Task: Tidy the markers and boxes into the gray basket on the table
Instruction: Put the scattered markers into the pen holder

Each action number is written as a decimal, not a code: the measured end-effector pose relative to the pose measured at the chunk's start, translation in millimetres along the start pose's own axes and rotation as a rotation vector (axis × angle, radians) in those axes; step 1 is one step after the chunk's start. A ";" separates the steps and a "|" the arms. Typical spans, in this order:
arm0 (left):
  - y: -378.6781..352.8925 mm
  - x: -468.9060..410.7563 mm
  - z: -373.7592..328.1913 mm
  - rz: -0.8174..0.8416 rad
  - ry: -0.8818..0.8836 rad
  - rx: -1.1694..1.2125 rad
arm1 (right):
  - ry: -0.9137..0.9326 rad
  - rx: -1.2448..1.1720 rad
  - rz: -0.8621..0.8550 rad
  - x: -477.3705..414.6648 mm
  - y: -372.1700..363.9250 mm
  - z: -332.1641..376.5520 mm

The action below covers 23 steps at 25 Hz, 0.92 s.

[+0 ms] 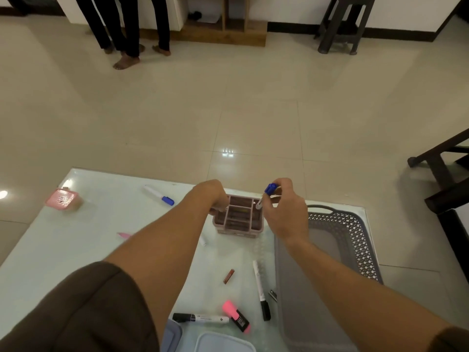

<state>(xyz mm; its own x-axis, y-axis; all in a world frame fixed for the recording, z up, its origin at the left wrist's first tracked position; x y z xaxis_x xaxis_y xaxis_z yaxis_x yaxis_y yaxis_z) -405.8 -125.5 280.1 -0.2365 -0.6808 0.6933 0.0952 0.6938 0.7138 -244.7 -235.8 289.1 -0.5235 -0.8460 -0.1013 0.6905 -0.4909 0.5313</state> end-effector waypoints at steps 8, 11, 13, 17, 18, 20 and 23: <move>-6.8 -18.7 -9.1 -0.253 -0.002 -0.040 | -0.069 0.054 0.007 13.6 -11.0 -20.8; 1.8 -17.4 -6.9 -0.274 -0.004 -0.099 | -0.077 0.054 -0.023 15.6 -13.9 -23.3; 5.4 -16.2 -2.6 -0.306 0.004 -0.163 | -0.071 0.048 -0.042 16.0 -15.7 -22.5; -1.2 -22.8 -1.6 -0.409 -0.014 -0.193 | -0.070 0.061 -0.033 11.3 -20.6 -24.9; -4.8 -26.9 -1.1 -0.428 -0.028 -0.184 | -0.076 0.063 -0.022 10.8 -22.0 -25.8; -10.7 -35.1 0.8 -0.450 -0.048 -0.156 | -0.072 0.065 -0.014 9.7 -23.6 -28.7; -17.0 -44.5 2.9 -0.459 -0.075 -0.116 | -0.073 0.065 -0.011 4.7 -27.4 -37.5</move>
<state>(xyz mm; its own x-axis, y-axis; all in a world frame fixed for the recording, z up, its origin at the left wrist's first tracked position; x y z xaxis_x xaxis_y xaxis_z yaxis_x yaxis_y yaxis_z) -399.7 -106.4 236.8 -0.3483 -0.8887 0.2980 0.0711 0.2920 0.9538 -247.3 -234.1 242.5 -0.5679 -0.8217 -0.0470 0.6517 -0.4838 0.5841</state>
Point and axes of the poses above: each hand's wrist, its own x-axis away from the middle knuckle, its own y-axis out of the back of the hand, z = x × y, the point moved 6 cm from there along -x, towards the middle knuckle, and after that the axes turned 11 degrees about -x, right-handed, at the moved point
